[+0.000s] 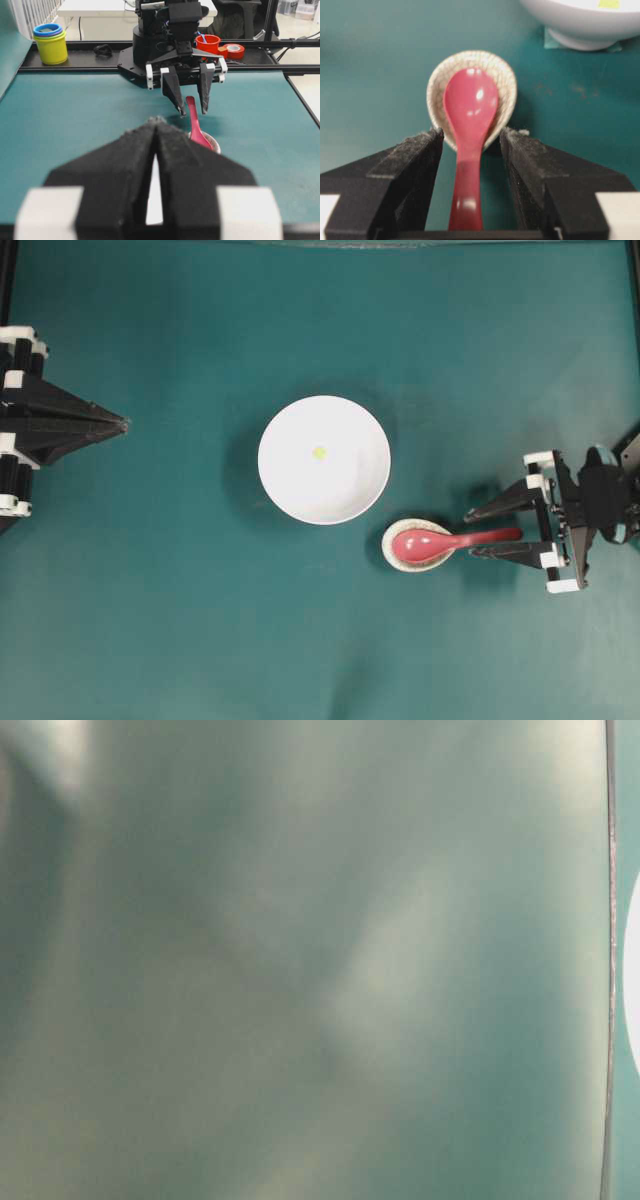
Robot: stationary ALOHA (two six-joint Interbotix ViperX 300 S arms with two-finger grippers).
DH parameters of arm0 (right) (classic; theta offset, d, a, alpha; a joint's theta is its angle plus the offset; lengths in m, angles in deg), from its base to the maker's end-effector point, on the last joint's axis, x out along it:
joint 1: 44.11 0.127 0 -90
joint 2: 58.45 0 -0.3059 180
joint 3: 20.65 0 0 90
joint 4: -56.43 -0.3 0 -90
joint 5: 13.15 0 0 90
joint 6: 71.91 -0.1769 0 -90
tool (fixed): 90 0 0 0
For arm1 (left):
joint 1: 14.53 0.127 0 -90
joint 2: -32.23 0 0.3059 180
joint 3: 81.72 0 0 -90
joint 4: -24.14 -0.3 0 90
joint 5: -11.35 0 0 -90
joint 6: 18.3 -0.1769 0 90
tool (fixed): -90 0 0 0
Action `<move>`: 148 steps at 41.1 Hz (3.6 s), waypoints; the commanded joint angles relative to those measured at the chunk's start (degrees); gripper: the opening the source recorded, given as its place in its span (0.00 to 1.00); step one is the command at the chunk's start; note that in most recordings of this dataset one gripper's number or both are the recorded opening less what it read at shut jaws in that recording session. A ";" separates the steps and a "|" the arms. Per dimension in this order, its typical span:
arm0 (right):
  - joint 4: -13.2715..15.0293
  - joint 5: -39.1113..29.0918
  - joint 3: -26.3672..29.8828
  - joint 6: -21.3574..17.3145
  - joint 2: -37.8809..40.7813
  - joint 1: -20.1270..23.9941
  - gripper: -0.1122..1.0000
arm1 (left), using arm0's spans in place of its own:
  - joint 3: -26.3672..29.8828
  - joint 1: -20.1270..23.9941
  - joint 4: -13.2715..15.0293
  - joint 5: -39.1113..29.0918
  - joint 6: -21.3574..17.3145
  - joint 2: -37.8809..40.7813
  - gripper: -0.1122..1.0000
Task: Scoop the yellow hexagonal prism block from the bowl with a spoon using the right arm.
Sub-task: 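Close the right gripper on the red spoon handle, then lift the spoon and carry it left into the white bowl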
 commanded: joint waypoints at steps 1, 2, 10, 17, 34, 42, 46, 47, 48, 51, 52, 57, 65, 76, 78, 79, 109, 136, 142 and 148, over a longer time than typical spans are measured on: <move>-0.18 0.62 0.70 -0.09 0.44 0.88 0.60 | 1.05 0.00 -0.09 0.26 0.00 0.44 0.10; -0.18 0.62 0.79 -0.09 0.70 0.97 0.60 | 1.05 0.00 -0.18 0.26 0.00 0.44 0.10; -0.26 0.53 1.49 -0.09 2.90 1.05 0.60 | 1.05 0.00 -0.09 0.26 -0.09 0.53 0.10; -1.32 0.53 2.55 0.00 4.83 0.97 0.60 | 1.05 -0.09 -0.09 0.26 0.00 0.44 0.10; -2.37 0.53 2.64 0.09 5.54 0.97 0.60 | 1.05 -0.09 -0.18 0.18 0.00 0.44 0.10; -2.37 1.05 2.72 0.09 5.54 0.97 0.60 | 0.97 0.00 -0.18 0.18 0.00 0.44 0.10; -2.29 1.76 2.72 0.09 5.54 1.05 0.60 | 0.97 0.00 -0.09 0.18 0.00 0.53 0.10; -2.29 2.02 2.64 0.18 5.54 1.14 0.60 | 0.97 0.00 -0.09 0.18 0.00 0.44 0.10; -2.29 2.02 2.64 0.18 5.54 1.14 0.60 | 0.97 0.00 -0.09 0.18 0.00 0.44 0.10; -2.29 2.02 2.55 0.18 5.54 1.14 0.60 | 0.97 0.00 -0.09 0.09 -0.09 0.53 0.10; -2.29 2.02 2.55 0.26 5.54 1.14 0.60 | 0.97 0.00 -0.09 0.09 0.00 0.44 0.10; -2.29 1.85 2.55 0.26 5.54 1.23 0.59 | 0.97 0.00 -0.18 0.09 0.00 0.44 0.10; -2.20 1.85 2.55 0.26 5.54 1.93 0.53 | 0.97 0.00 -0.09 0.09 0.00 0.44 0.10; -2.37 2.11 2.64 0.26 5.27 2.29 0.32 | 0.97 0.00 -0.09 0.09 0.00 0.44 0.10; -2.55 2.11 2.64 0.26 4.92 2.29 0.32 | 0.97 0.00 -0.09 0.09 0.00 0.53 0.10; -2.55 1.93 2.64 0.26 4.57 2.29 0.32 | 0.97 0.00 -0.09 0.09 0.00 0.44 0.10; -2.64 -35.24 9.40 7.29 -24.96 -6.59 0.31 | 1.05 -0.09 -0.09 -0.97 0.00 0.53 0.10; 1.05 -73.92 34.72 16.52 -21.36 -26.19 0.31 | 1.05 0.00 -0.09 -1.05 0.00 0.44 0.10; 2.29 -81.04 40.34 16.79 -16.79 -27.60 0.31 | 1.05 0.00 -0.09 -1.41 0.09 0.44 0.10; 3.34 -87.98 45.26 16.79 -12.30 -28.04 0.32 | 0.97 0.00 -0.18 -1.49 0.18 0.44 0.10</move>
